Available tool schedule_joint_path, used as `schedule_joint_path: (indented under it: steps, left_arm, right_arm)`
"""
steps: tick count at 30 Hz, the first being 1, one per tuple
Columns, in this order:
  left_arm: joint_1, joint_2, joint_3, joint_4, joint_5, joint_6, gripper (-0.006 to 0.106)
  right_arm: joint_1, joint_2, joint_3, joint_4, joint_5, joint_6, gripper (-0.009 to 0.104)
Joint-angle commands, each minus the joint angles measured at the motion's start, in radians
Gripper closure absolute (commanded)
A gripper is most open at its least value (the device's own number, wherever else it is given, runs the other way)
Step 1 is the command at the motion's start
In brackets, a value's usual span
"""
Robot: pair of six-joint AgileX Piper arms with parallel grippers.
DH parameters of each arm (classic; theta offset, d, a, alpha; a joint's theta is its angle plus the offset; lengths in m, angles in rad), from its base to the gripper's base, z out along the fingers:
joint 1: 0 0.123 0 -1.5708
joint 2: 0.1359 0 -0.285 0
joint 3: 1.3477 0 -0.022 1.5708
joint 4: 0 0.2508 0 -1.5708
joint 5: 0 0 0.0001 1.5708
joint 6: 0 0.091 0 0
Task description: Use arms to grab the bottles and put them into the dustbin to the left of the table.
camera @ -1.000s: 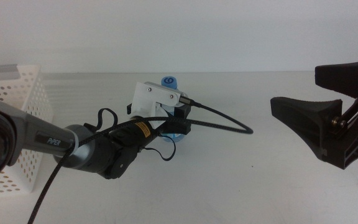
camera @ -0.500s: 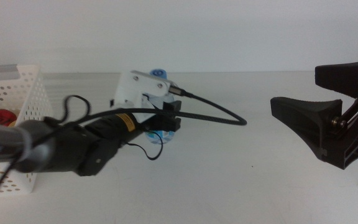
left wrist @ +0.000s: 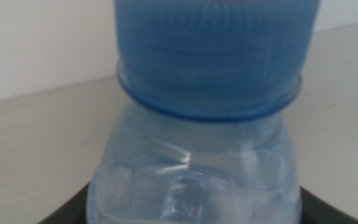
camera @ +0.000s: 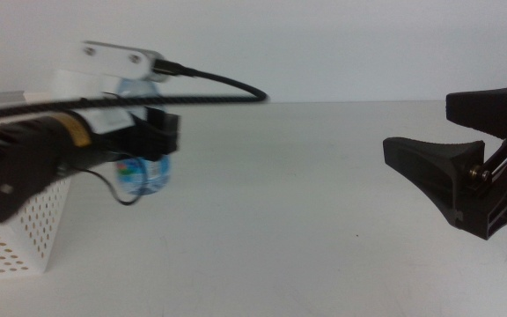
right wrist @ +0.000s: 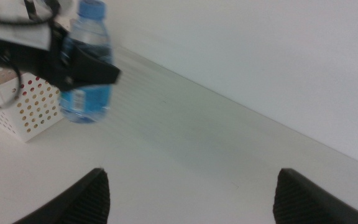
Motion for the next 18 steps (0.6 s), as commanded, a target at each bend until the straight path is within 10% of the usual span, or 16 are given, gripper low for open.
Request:
schedule_joint_path:
  steps: [1, 11, 18]
  left_arm:
    - [0.037, -0.086, -0.059, 0.003, 0.034, -0.014, 0.105]
    - [0.206, -0.115, -0.295, -0.018, 0.486, 0.13, 0.105]
    - [0.372, -0.067, -0.446, -0.191, 0.658, 0.315, 0.105]
  right_arm:
    - [-0.004, -0.007, -0.025, -0.006, -0.07, -0.004, 0.024]
    - [-0.004, -0.007, -0.025, -0.006, -0.07, -0.004, 0.024]
    - [-0.004, -0.007, -0.025, -0.006, -0.07, -0.004, 0.024]
